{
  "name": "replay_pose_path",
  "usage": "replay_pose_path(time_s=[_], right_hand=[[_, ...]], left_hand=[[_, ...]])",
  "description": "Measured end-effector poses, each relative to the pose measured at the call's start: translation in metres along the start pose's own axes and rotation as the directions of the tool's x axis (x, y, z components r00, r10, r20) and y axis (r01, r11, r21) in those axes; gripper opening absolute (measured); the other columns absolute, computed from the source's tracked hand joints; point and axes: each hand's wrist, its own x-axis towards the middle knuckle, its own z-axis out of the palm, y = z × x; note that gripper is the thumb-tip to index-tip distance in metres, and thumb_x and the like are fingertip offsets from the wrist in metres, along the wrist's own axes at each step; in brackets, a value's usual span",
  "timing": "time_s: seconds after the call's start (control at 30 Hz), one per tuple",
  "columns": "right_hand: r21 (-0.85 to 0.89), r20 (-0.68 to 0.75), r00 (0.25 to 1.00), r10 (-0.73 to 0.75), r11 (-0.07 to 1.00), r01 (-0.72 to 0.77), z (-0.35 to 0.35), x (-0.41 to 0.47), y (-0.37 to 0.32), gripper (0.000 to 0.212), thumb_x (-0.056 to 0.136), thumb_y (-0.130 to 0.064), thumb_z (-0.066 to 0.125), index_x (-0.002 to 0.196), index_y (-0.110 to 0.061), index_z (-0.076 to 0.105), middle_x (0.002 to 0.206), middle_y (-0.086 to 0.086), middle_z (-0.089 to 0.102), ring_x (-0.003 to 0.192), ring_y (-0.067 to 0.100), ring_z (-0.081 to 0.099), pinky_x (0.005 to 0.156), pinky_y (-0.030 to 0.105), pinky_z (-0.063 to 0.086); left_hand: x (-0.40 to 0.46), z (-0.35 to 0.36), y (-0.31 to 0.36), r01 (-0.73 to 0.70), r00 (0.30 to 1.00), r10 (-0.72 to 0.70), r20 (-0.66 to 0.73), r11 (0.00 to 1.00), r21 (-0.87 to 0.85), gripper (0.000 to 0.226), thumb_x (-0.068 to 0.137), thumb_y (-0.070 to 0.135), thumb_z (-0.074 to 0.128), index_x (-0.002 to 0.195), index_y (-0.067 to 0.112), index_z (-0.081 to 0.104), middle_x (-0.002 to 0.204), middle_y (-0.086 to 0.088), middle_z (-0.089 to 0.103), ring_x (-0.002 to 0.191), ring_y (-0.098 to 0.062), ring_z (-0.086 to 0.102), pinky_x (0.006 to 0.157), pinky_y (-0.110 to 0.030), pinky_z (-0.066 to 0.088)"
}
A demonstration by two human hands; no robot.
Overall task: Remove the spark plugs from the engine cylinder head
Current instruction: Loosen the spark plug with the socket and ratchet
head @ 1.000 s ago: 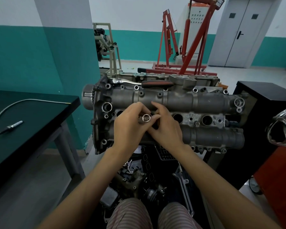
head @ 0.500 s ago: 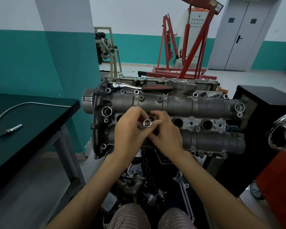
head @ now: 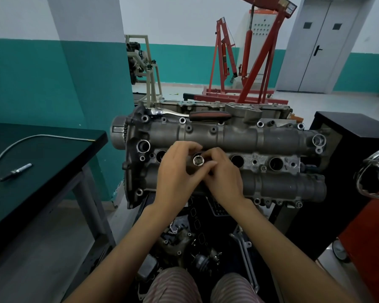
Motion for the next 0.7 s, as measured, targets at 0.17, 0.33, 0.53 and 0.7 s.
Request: replay_pose_path(time_s=[0.17, 0.33, 0.53, 0.7], right_hand=[[-0.059, 0.015, 0.987, -0.162, 0.985, 0.162, -0.002, -0.003, -0.003, 0.026, 0.085, -0.011, 0.052, 0.110, -0.003, 0.057, 0.100, 0.012, 0.060, 0.082, 0.034, 0.061, 0.057, 0.044, 0.049], [-0.060, 0.013, 0.992, -0.129, 0.990, 0.129, -0.001, -0.006, -0.002, 0.044, 0.085, -0.014, 0.057, 0.129, -0.012, 0.050, 0.115, 0.007, 0.060, 0.095, 0.027, 0.061, 0.064, 0.038, 0.051], [0.001, -0.058, 0.998, -0.009, 1.000, 0.009, 0.002, -0.003, 0.000, 0.017, 0.086, -0.022, 0.059, 0.096, -0.009, 0.054, 0.092, 0.006, 0.063, 0.081, 0.024, 0.060, 0.062, 0.038, 0.046], [-0.073, -0.092, 0.980, -0.176, 0.983, 0.169, 0.002, -0.006, -0.003, 0.026, 0.084, -0.012, 0.055, 0.109, -0.006, 0.059, 0.096, 0.007, 0.066, 0.079, 0.027, 0.064, 0.057, 0.030, 0.046]], left_hand=[[-0.017, 0.002, -0.004, -0.049, 0.999, 0.049, 0.009, 0.999, -0.013, 0.034, 0.086, 0.005, 0.060, 0.120, 0.006, 0.060, 0.114, 0.006, 0.060, 0.106, -0.005, 0.057, 0.092, -0.012, 0.043], [-0.013, 0.001, -0.002, 0.030, 0.997, -0.034, -0.066, 0.997, -0.067, 0.013, 0.081, 0.014, 0.071, 0.092, 0.013, 0.064, 0.087, 0.014, 0.061, 0.080, -0.002, 0.060, 0.070, -0.017, 0.050], [-0.017, 0.007, -0.005, -0.074, 0.997, 0.074, -0.003, 0.997, -0.027, 0.031, 0.088, 0.014, 0.059, 0.119, 0.007, 0.059, 0.114, 0.004, 0.060, 0.108, -0.007, 0.056, 0.093, -0.021, 0.045], [-0.017, 0.008, -0.012, -0.015, 0.995, 0.009, -0.098, 0.998, -0.055, 0.020, 0.085, 0.008, 0.065, 0.105, 0.013, 0.065, 0.097, 0.019, 0.060, 0.088, 0.007, 0.058, 0.077, -0.006, 0.044]])
